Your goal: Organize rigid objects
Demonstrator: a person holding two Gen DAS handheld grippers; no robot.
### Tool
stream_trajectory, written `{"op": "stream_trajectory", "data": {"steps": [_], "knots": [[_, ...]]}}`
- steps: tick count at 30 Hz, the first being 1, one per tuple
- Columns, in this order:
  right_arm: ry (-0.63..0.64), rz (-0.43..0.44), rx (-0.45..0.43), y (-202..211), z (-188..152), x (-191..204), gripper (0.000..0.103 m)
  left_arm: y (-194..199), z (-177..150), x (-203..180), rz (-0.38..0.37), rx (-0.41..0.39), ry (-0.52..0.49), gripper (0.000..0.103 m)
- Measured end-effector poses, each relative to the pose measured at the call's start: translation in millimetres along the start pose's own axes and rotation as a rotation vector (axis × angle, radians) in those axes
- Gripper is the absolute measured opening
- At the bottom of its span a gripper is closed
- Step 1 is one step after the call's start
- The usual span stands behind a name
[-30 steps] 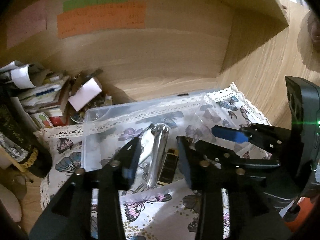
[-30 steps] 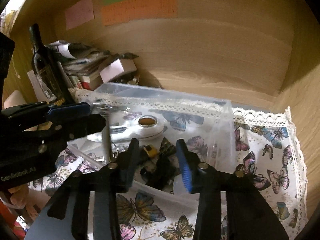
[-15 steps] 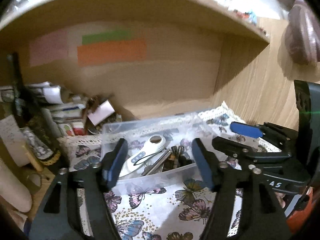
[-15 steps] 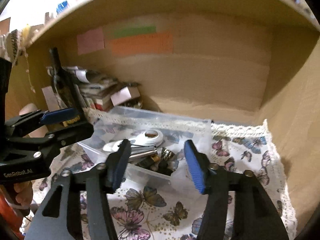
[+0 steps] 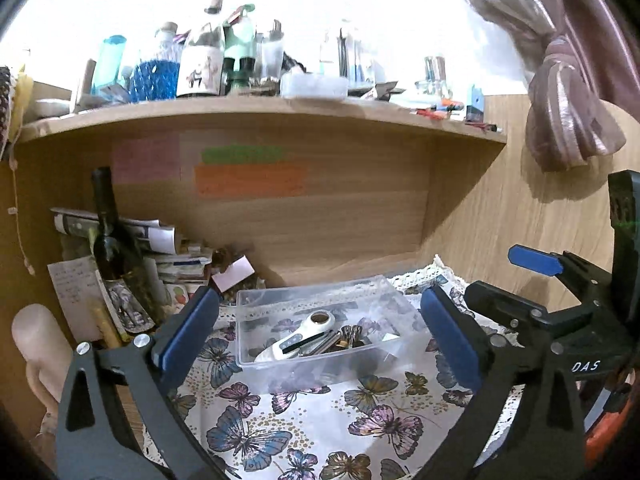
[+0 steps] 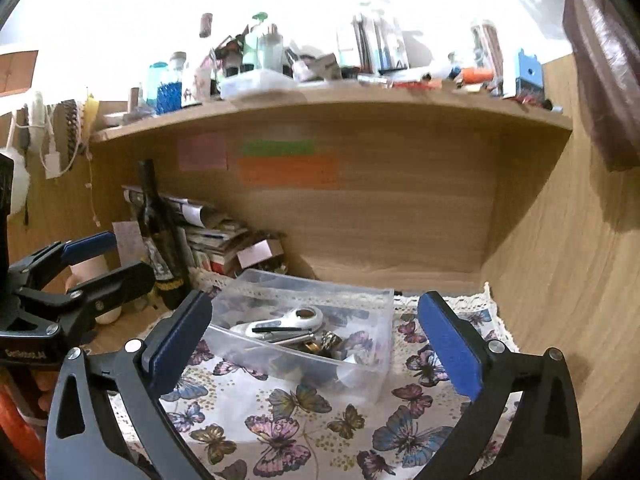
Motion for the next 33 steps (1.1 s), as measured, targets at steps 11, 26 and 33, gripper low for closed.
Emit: {"op": "stream_trajectory", "data": {"steps": [11, 26, 33], "knots": [[-0.005, 0.006, -0.034, 15.4, 6.2, 4.6, 0.103, 14.5, 3.9, 1.2, 0.002, -0.025, 0.027, 0.103], [-0.019, 0.007, -0.033, 14.9, 6.1, 3.8, 0.103, 14.5, 5.8, 4.3, 0.008, -0.03, 0.037, 0.103], [-0.024, 0.01, -0.03, 14.5, 5.7, 3.6, 0.103, 12.9, 5.2, 7.0, 0.017, -0.023, 0.055, 0.103]]}}
Point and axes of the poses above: each gripper's, at about its wrist camera, not at the fingertips, and y roughly against the way its jaws point, x to its left, z to its top, the point moved 8 cm from there along -y, roughly the way its jaws point, and after that the axes turned 5 degrees about -x, right-handed, at the moved point
